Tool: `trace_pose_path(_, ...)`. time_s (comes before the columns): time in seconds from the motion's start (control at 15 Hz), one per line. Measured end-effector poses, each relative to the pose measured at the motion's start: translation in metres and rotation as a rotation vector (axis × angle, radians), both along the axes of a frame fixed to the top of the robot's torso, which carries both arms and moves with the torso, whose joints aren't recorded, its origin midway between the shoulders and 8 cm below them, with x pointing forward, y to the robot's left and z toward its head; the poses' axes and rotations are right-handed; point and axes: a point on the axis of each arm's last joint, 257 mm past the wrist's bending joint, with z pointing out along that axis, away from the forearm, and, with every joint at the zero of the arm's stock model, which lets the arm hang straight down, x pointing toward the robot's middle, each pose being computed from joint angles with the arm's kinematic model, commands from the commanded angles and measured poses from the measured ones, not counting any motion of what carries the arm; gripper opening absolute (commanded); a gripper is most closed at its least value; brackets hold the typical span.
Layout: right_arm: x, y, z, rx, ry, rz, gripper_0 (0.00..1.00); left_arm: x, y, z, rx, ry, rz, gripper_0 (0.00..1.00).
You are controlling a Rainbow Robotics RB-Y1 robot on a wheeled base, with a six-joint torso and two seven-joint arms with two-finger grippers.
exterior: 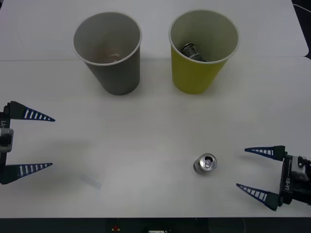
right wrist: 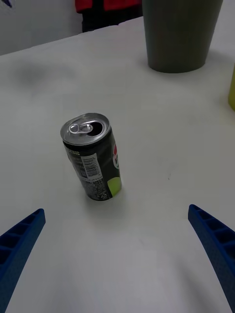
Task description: Put the can into the green bin and the plastic bottle into the gray bin
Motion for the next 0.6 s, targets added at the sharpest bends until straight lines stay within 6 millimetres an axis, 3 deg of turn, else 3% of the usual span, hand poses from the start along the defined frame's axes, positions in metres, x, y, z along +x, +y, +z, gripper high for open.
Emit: trace_pose_path(0.6,0.007,0.039,-0.029,0.108,-0.053,0.069,1.00,0.000,0.000,0.000,0.000,0.000,0.000,1.00)
